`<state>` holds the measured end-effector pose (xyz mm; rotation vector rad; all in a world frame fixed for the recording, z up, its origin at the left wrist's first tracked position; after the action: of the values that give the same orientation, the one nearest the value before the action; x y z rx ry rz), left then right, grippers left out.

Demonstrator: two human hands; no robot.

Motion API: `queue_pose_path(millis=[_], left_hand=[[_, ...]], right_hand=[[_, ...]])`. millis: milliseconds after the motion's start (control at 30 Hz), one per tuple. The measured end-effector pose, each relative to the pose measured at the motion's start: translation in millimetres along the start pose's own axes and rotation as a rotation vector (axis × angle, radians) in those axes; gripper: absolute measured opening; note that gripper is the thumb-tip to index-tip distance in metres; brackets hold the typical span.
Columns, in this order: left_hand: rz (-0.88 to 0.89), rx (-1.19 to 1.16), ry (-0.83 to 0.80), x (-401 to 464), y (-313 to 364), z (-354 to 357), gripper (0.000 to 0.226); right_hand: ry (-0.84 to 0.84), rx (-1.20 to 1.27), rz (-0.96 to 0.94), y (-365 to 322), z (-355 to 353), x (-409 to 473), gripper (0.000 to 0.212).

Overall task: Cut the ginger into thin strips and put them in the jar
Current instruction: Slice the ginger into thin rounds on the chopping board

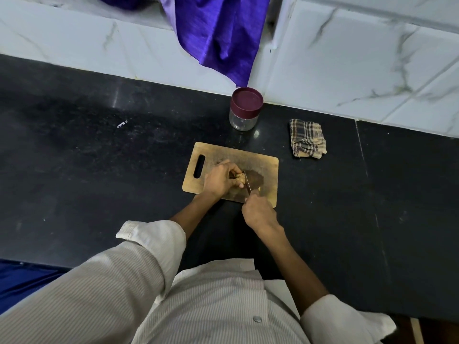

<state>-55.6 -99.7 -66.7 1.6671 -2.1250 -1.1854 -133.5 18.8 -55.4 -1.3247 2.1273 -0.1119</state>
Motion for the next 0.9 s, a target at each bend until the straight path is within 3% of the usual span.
queue_pose_path(millis=[300, 567, 900], left_hand=[[0.040, 0.006, -0.011, 2, 3, -4, 0.011], [0.000, -0.061, -0.037, 6, -3, 1, 0.031], [-0.008, -0.039, -0.040, 7, -1, -1, 0.026]], right_hand=[[0.020, 0.054, -0.034, -22, -22, 31, 0.034], [-0.001, 0.038, -0.040, -4, -2, 7, 0.030], [0.033, 0.072, -0.027, -7, -9, 11, 0.030]])
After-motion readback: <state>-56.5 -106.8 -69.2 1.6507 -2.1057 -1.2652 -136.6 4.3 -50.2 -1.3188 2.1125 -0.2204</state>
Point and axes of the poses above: each hand's wrist, its own x-axis towards the middle knuckle, its own z-axis out of the palm, y = z × x, the point moved 9 cm from there along x, towards the middle knuckle, and after that the axes turned 12 degrees about -z, right-handed, at the moved point
